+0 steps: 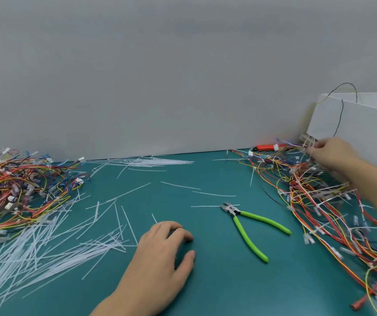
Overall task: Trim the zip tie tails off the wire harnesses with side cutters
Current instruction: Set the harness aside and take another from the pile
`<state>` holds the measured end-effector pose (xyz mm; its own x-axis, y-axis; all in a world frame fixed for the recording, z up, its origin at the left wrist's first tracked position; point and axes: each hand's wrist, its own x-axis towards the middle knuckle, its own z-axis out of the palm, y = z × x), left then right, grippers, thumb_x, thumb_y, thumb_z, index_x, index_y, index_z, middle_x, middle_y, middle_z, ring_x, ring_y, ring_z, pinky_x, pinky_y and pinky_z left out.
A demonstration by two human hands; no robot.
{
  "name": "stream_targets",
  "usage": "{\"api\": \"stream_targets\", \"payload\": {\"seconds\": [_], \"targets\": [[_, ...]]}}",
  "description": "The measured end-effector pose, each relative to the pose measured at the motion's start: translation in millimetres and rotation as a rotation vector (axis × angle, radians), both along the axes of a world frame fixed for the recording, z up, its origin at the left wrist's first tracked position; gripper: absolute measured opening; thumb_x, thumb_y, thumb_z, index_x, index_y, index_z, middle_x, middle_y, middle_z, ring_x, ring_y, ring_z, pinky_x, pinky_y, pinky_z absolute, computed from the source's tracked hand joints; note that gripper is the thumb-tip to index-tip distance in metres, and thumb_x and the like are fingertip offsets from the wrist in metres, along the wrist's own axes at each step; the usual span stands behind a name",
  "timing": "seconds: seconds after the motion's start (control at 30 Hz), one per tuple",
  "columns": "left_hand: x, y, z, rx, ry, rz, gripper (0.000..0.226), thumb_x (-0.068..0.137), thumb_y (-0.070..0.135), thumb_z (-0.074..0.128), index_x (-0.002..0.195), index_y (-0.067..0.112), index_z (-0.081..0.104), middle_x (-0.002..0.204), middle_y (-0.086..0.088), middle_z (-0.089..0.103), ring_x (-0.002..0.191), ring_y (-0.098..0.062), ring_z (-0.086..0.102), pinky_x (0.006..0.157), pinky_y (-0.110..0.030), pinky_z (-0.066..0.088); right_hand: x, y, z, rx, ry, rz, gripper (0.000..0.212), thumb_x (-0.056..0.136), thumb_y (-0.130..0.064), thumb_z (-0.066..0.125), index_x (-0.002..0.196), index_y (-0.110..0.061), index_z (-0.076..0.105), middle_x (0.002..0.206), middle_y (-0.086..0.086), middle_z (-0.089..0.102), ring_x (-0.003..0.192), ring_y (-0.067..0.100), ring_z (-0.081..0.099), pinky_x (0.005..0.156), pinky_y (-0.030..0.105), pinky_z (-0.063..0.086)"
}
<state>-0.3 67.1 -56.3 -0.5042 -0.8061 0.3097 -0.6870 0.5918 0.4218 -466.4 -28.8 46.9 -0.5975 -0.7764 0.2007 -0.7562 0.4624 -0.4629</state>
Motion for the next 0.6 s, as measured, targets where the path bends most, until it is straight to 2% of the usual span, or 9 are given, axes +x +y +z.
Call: {"api": "stream_targets", "payload": {"seconds": [0.1, 0.17, 0.23, 0.3, 0.37, 0.43, 0.47, 0.57, 0.6], "targets": [[0, 0, -1, -0.002, -0.007, -0.001, 0.035, 0.094, 0.060, 0.038, 0.120, 0.043, 0.054, 0.123, 0.030, 0.039, 0.126, 0.010, 0.030, 0.109, -0.020, 0.026, 0, 14, 35, -0.224, 0.003, -0.034, 0.029, 0.103, -0.037, 0.061, 0.103, -0.012, 0.075, 0.094, 0.011, 0.075, 0.093, 0.035, 0.069, 0.088, 0.048, 0.057], [1, 1, 0, -0.006, -0.003, -0.001, 0.029, 0.097, 0.056, 0.044, 0.120, 0.042, 0.055, 0.122, 0.030, 0.040, 0.126, 0.009, 0.031, 0.109, -0.021, 0.026, 3, 23, 63, -0.329, 0.069, -0.055, 0.024, 0.098, -0.039, 0.064, 0.100, -0.018, 0.075, 0.092, 0.010, 0.074, 0.093, 0.032, 0.068, 0.089, 0.047, 0.059], [1, 2, 1, -0.014, -0.012, 0.000, 0.026, 0.099, 0.053, 0.048, 0.120, 0.042, 0.055, 0.123, 0.029, 0.041, 0.126, 0.008, 0.033, 0.108, -0.020, 0.027, 4, 28, 91, -0.388, -0.055, -0.035, 0.021, 0.094, -0.036, 0.069, 0.103, -0.017, 0.073, 0.085, 0.009, 0.066, 0.077, 0.028, 0.064, 0.069, 0.042, 0.065], [1, 3, 1, -0.012, -0.018, 0.004, 0.025, 0.099, 0.051, 0.049, 0.121, 0.042, 0.055, 0.123, 0.028, 0.042, 0.127, 0.006, 0.034, 0.109, -0.021, 0.027, 5, 30, 113, -0.268, -0.249, 0.042, 0.020, 0.097, -0.030, 0.070, 0.104, -0.012, 0.068, 0.079, 0.008, 0.059, 0.064, 0.021, 0.054, 0.043, 0.029, 0.058], [1, 3, 2, -0.007, -0.014, 0.004, 0.024, 0.099, 0.051, 0.050, 0.121, 0.041, 0.056, 0.123, 0.028, 0.042, 0.126, 0.005, 0.035, 0.108, -0.021, 0.027, 6, 33, 126, -0.129, -0.307, 0.105, 0.018, 0.101, -0.030, 0.066, 0.100, -0.012, 0.063, 0.081, 0.009, 0.061, 0.064, 0.019, 0.053, 0.047, 0.027, 0.057], [1, 3, 2, -0.011, -0.012, 0.003, 0.024, 0.099, 0.051, 0.050, 0.121, 0.041, 0.056, 0.122, 0.028, 0.042, 0.126, 0.006, 0.034, 0.107, -0.020, 0.027, 11, 34, 135, -0.140, -0.272, 0.124, 0.017, 0.103, -0.026, 0.063, 0.096, -0.011, 0.064, 0.085, 0.010, 0.065, 0.067, 0.019, 0.057, 0.061, 0.030, 0.053], [1, 3, 1, -0.012, -0.008, 0.004, 0.024, 0.099, 0.050, 0.051, 0.121, 0.041, 0.056, 0.122, 0.028, 0.043, 0.126, 0.006, 0.035, 0.107, -0.020, 0.027, 14, 33, 138, -0.179, -0.254, 0.121, 0.017, 0.102, -0.024, 0.061, 0.092, -0.010, 0.063, 0.084, 0.010, 0.064, 0.066, 0.019, 0.057, 0.061, 0.029, 0.050], [2, 3, 2, -0.015, -0.017, -0.002, 0.024, 0.099, 0.051, 0.051, 0.121, 0.041, 0.056, 0.123, 0.027, 0.043, 0.125, 0.005, 0.037, 0.109, -0.022, 0.029, 21, 34, 141, -0.168, -0.342, 0.130, 0.023, 0.102, -0.019, 0.056, 0.080, -0.012, 0.054, 0.072, 0.007, 0.051, 0.055, 0.017, 0.042, 0.042, 0.019, 0.035], [2, 3, 2, -0.018, -0.016, -0.003, 0.025, 0.099, 0.051, 0.050, 0.121, 0.041, 0.056, 0.123, 0.027, 0.043, 0.125, 0.005, 0.037, 0.109, -0.022, 0.030, 19, 35, 140, -0.124, -0.301, 0.129, 0.023, 0.101, -0.018, 0.058, 0.079, -0.012, 0.055, 0.070, 0.007, 0.048, 0.055, 0.018, 0.037, 0.039, 0.018, 0.030]]}}
